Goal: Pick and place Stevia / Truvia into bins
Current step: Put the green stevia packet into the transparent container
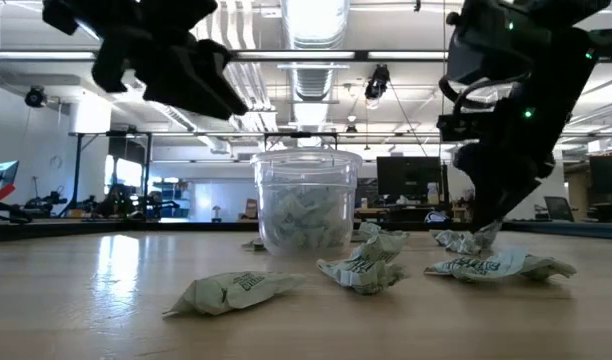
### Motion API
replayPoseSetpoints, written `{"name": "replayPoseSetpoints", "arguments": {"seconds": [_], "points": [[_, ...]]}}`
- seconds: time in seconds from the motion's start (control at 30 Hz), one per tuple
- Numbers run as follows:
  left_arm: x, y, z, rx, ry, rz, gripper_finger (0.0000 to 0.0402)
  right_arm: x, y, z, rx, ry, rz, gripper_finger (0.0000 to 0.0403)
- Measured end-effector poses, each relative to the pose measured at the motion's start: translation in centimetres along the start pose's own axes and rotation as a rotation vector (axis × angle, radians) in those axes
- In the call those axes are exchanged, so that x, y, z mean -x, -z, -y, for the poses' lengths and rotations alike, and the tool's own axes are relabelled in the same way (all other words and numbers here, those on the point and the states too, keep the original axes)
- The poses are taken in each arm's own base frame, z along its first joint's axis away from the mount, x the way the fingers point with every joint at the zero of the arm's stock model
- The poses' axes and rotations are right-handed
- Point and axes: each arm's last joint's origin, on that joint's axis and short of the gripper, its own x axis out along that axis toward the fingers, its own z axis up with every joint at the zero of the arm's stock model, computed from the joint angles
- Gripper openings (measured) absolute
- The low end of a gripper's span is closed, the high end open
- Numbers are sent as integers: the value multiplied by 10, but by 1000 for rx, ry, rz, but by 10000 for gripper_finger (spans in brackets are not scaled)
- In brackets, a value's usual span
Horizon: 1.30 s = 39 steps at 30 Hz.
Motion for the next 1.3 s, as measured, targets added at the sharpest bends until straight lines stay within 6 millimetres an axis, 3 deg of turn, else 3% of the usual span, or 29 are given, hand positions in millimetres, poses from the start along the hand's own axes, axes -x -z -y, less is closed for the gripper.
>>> {"name": "replayPoseSetpoints", "arguments": {"seconds": [0.17, 0.33, 0.63, 0.93, 1.3], "points": [[19, 2, -4, 31, -1, 6, 174, -5, 5, 2, -35, -18, -19, 166], [25, 5, -5, 57, -3, 13, 174, -4, 4, 2, -39, -27, -17, 166], [22, 9, -3, 51, -15, -11, 173, 9, -3, 2, -53, -84, 21, 166], [19, 14, -3, 47, -45, -35, 173, 1, 2, -11, 10, -171, -19, 166], [19, 14, -3, 47, -47, -35, 173, 2, 3, -10, 55, -191, -46, 152]]}}
